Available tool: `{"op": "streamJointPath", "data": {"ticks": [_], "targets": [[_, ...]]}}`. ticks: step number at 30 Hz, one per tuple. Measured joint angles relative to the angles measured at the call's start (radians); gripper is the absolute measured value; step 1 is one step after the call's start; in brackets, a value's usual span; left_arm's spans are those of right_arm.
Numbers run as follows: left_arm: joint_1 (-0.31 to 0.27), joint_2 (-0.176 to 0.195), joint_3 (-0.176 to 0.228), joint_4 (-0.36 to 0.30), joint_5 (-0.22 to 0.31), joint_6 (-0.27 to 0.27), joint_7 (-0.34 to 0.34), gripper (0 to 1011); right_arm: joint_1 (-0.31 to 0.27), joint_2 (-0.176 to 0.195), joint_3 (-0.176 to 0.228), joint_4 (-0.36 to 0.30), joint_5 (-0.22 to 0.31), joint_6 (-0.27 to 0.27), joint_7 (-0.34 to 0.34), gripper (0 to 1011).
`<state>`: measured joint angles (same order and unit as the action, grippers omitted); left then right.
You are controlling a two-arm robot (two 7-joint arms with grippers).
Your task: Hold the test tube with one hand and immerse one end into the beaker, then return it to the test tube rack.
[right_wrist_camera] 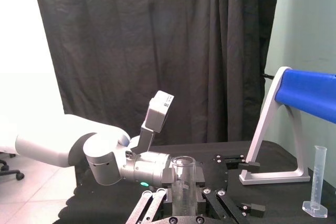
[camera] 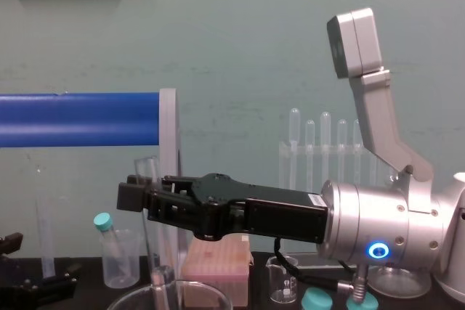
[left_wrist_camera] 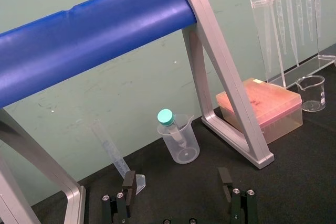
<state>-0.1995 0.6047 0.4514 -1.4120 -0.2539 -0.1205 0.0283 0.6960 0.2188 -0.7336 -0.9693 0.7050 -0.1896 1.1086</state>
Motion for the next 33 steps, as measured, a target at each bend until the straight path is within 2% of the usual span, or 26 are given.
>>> {"op": "streamJointPath", "data": {"ticks": [33], "targets": [[0.0,0.0,0.0,0.0,0.0,0.0,0.0,1000,0.0,0.0,0.0,0.0,0.0,0.0,0.0,225]]}}
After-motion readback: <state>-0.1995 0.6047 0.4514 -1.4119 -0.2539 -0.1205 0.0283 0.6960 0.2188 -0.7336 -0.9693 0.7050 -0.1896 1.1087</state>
